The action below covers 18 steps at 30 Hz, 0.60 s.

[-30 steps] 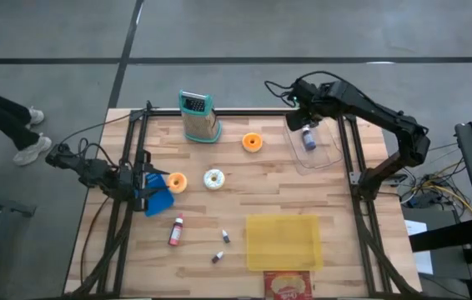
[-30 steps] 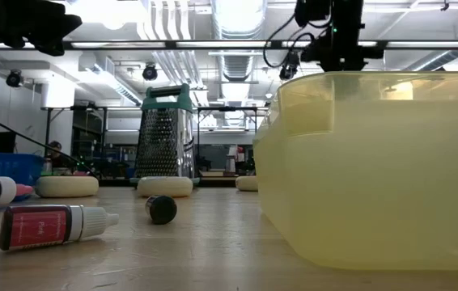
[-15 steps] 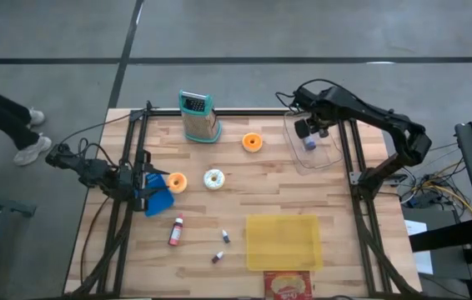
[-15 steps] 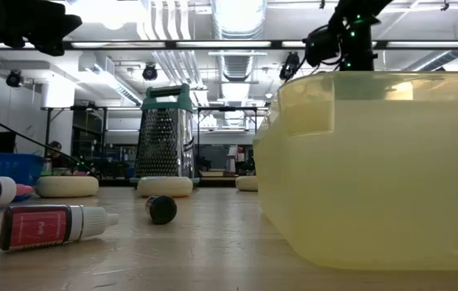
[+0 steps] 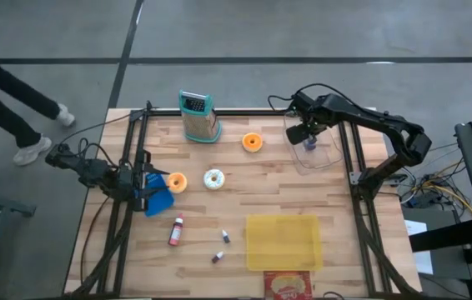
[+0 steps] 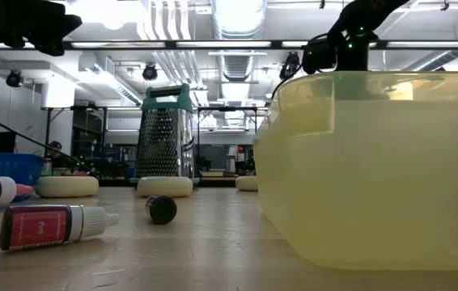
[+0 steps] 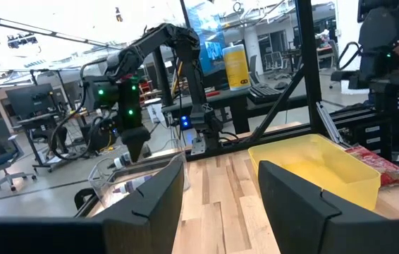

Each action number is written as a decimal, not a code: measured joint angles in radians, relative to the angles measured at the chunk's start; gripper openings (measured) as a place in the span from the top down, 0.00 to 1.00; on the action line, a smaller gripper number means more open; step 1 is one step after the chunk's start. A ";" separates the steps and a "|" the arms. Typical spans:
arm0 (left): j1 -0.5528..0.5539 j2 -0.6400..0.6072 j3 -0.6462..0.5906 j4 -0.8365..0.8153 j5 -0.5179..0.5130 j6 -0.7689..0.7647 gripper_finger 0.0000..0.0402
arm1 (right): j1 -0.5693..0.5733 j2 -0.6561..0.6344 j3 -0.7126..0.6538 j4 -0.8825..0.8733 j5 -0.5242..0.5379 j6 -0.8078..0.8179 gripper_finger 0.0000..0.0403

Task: Pick & Place Food Item
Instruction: Put the black food coloring bottle into the transparent bin

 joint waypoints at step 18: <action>0.000 0.000 0.000 0.000 0.000 0.000 0.53 | 0.000 0.000 -0.227 0.249 -0.066 -0.105 0.64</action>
